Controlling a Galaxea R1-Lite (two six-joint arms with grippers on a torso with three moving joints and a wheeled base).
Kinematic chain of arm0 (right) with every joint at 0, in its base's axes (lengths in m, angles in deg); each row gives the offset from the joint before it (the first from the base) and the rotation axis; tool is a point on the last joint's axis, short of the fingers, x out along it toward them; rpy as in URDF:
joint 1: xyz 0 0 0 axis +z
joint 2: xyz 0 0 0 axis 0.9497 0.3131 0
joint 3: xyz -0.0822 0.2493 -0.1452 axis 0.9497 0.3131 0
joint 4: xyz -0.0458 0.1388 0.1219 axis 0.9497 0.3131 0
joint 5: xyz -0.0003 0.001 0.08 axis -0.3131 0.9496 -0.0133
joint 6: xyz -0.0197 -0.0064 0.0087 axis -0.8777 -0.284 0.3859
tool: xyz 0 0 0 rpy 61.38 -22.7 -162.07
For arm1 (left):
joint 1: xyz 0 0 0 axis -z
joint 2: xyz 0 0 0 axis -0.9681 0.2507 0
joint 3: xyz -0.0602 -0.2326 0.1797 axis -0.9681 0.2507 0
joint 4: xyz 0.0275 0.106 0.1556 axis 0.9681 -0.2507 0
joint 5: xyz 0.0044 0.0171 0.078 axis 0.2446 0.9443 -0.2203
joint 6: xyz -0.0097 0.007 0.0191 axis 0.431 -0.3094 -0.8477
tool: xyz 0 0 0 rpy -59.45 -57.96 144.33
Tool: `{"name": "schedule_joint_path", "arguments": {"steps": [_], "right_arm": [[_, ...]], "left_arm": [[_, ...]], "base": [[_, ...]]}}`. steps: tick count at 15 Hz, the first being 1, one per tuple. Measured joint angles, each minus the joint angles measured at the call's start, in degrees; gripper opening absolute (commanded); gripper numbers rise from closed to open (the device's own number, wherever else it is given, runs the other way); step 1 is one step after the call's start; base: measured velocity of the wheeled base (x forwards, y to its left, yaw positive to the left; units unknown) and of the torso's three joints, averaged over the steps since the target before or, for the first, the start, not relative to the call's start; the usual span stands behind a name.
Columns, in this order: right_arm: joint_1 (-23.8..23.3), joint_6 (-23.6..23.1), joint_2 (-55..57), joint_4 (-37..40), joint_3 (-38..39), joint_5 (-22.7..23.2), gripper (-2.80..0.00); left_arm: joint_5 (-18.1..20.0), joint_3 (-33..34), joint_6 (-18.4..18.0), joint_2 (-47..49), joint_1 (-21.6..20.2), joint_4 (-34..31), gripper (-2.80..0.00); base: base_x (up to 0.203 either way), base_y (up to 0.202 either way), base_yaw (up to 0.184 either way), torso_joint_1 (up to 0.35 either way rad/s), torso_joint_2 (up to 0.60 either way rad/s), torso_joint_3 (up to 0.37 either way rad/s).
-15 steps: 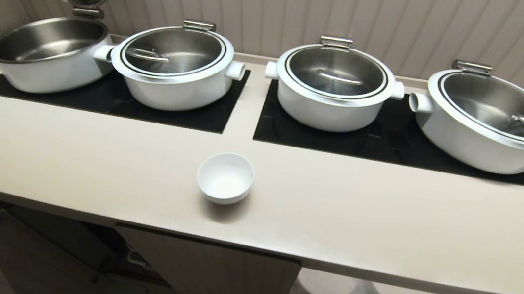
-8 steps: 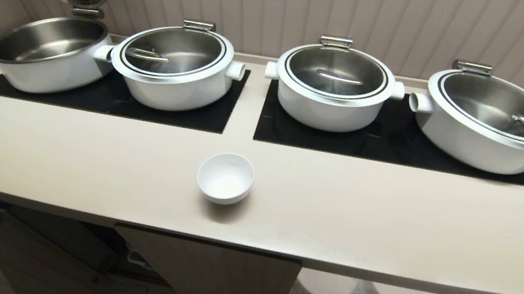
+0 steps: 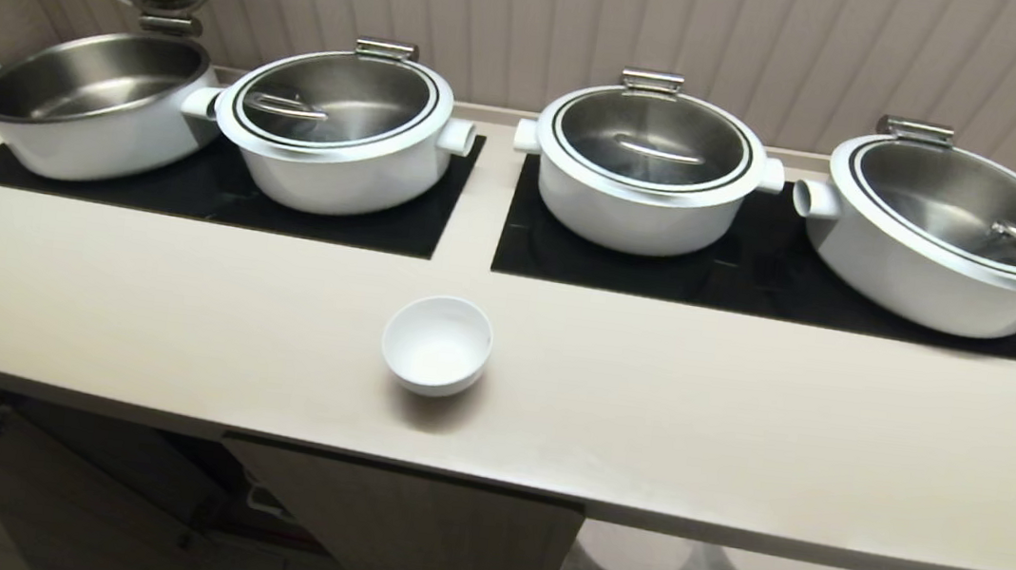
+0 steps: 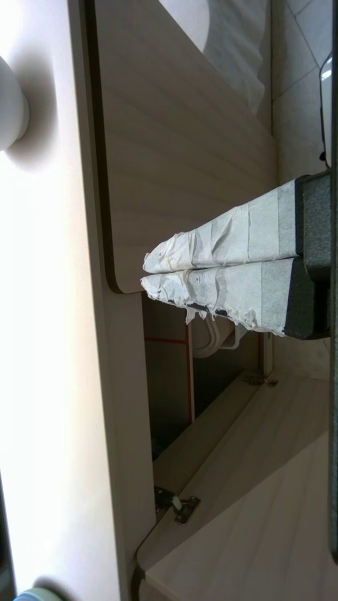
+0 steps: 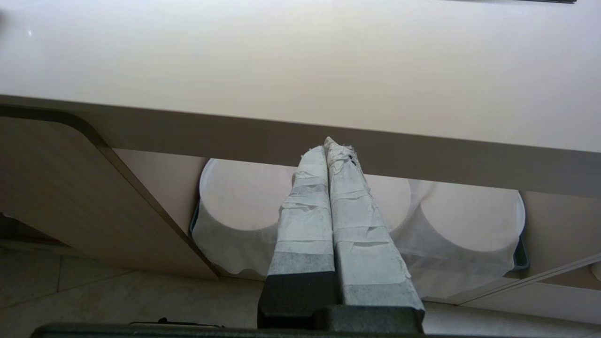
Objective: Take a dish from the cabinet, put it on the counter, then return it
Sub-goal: Pick up the bowl from the table
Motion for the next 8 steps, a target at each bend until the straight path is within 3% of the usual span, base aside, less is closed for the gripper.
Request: {"name": "schedule_joint_path", "arguments": {"steps": [4, 8], "right_arm": [[0.0, 0.0, 0.0, 0.0, 0.0, 0.0, -2.8], [0.0, 0.0, 0.0, 0.0, 0.0, 0.0, -2.8]], "left_arm": [[2.05, -1.43, 0.38, 0.0, 0.0, -0.09, -2.8], [9.39, -6.18, 2.7, 0.0, 0.0, -3.51, -2.8]], "base": [[0.0, 0.0, 0.0, 0.0, 0.0, 0.0], [0.0, 0.0, 0.0, 0.0, 0.0, 0.0]]}}
